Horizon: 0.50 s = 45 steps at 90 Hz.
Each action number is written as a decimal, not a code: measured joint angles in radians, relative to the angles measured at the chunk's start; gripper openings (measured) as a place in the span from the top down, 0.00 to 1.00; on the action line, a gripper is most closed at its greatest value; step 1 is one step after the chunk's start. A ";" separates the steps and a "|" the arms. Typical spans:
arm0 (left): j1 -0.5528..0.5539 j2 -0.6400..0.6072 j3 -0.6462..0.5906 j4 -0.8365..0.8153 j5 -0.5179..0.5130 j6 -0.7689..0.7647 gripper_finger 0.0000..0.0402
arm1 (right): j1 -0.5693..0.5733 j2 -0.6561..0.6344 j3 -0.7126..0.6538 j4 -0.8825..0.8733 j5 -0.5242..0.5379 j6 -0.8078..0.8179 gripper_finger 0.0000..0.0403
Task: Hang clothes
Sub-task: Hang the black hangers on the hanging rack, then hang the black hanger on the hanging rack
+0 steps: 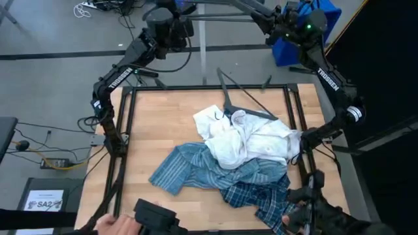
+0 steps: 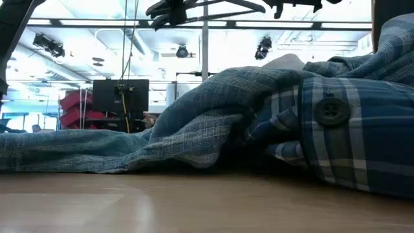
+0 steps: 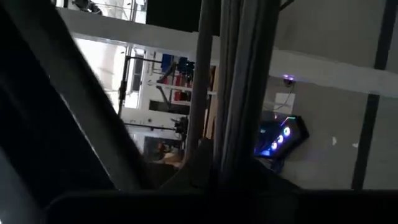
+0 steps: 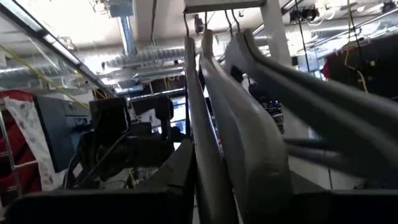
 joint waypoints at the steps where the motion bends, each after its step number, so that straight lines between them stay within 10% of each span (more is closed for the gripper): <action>1: 0.000 0.000 0.000 -0.001 0.001 -0.006 0.99 | -0.001 0.000 0.000 0.000 -0.002 -0.003 0.81; 26: -0.011 0.001 0.000 -0.018 0.040 -0.082 0.80 | -0.039 0.013 -0.011 -0.082 -0.003 -0.072 0.54; 45: -0.014 0.000 -0.001 -0.015 -0.117 -0.098 0.65 | -0.112 0.009 -0.007 -0.268 -0.029 -0.167 0.42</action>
